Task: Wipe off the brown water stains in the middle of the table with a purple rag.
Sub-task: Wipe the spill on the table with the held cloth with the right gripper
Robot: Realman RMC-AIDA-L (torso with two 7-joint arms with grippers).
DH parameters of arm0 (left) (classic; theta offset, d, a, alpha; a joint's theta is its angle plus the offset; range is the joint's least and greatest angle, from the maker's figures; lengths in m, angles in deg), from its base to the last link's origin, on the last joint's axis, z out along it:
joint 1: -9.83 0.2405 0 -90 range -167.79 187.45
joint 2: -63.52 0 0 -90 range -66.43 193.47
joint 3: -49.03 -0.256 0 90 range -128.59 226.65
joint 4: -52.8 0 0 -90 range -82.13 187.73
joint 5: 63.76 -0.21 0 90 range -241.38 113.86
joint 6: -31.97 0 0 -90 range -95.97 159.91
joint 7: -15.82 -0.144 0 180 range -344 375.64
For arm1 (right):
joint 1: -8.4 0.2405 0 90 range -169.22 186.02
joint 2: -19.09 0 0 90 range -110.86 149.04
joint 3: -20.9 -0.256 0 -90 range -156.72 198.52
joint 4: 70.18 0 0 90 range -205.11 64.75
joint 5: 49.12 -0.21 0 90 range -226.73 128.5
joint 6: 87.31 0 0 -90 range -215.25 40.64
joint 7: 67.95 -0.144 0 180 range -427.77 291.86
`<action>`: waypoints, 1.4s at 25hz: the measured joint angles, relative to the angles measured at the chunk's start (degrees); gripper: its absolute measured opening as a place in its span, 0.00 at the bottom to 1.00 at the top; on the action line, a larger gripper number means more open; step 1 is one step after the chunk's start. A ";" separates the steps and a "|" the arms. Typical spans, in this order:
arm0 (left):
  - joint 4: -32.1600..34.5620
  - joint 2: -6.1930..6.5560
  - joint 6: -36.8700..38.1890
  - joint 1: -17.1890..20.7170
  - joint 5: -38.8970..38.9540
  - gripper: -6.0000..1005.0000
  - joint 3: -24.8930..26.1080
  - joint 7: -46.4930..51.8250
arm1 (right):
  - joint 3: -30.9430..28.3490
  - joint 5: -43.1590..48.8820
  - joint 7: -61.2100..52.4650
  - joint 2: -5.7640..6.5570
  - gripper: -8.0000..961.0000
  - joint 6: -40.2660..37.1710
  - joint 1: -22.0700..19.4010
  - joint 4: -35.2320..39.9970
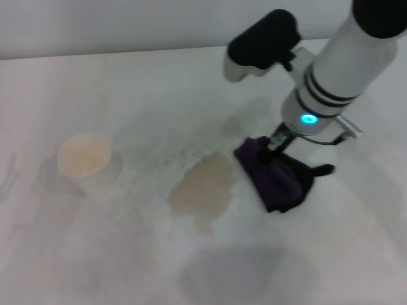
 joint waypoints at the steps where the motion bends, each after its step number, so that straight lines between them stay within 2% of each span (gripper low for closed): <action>1: 0.02 0.00 0.07 0.02 -0.02 0.87 0.00 0.00 | 1.07 -0.72 -0.08 -0.03 0.10 -0.51 0.56 -0.10; 5: 0.04 -0.07 0.27 0.34 -0.04 0.87 -0.01 0.00 | 4.50 -3.09 -0.19 -0.03 0.10 -4.36 3.35 -1.69; 12: 0.04 -0.18 0.35 0.98 0.19 0.87 -0.02 0.00 | 7.60 -4.90 0.84 -0.03 0.10 -10.42 5.67 -5.06; 18: 0.02 -0.34 0.56 1.57 -0.03 0.87 -0.01 0.00 | 14.76 -14.05 3.62 -0.02 0.10 -11.93 6.28 -5.04; 28: -0.49 -0.42 0.97 1.90 -0.12 0.87 -0.08 0.00 | 22.21 -31.33 13.26 -0.03 0.10 -15.01 5.92 -3.60; 31: -0.49 -0.43 1.03 2.08 -0.14 0.87 -0.10 0.00 | 23.16 -32.75 14.24 -0.03 0.10 -15.16 6.12 -3.58; 35: -0.49 -0.39 1.04 2.37 -0.14 0.87 -0.11 0.00 | 21.57 -31.25 13.81 0.07 0.10 -15.98 6.07 -4.35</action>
